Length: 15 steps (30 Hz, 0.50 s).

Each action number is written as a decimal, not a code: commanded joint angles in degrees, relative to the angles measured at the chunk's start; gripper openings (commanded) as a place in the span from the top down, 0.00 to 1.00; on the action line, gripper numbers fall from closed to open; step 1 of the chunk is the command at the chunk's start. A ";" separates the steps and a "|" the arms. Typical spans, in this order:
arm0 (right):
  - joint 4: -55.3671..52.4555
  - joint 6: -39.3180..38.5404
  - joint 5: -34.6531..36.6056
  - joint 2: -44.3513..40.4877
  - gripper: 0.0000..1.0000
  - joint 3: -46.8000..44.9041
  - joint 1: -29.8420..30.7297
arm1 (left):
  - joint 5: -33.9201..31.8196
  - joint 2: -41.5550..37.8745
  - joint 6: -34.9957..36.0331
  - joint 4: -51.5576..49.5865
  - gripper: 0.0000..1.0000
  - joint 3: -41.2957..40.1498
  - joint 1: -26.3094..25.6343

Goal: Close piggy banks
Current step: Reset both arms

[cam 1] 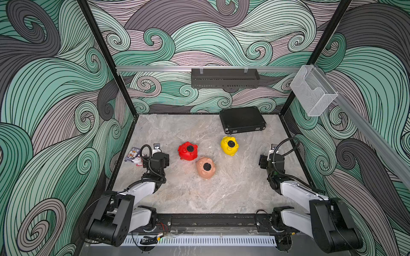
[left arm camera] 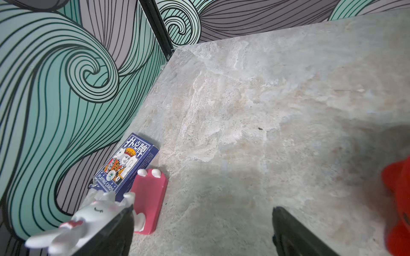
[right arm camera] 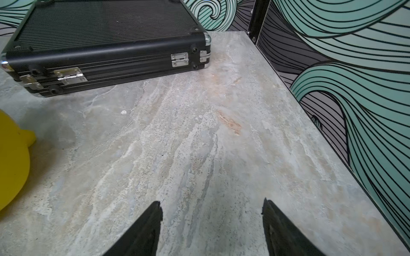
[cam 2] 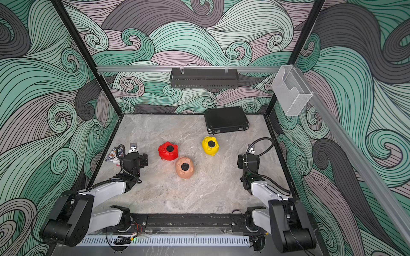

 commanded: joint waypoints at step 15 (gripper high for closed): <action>19.58 -1.65 -10.77 18.12 0.17 5.96 -4.78 | 31.71 16.12 -1.84 12.01 0.02 7.89 14.88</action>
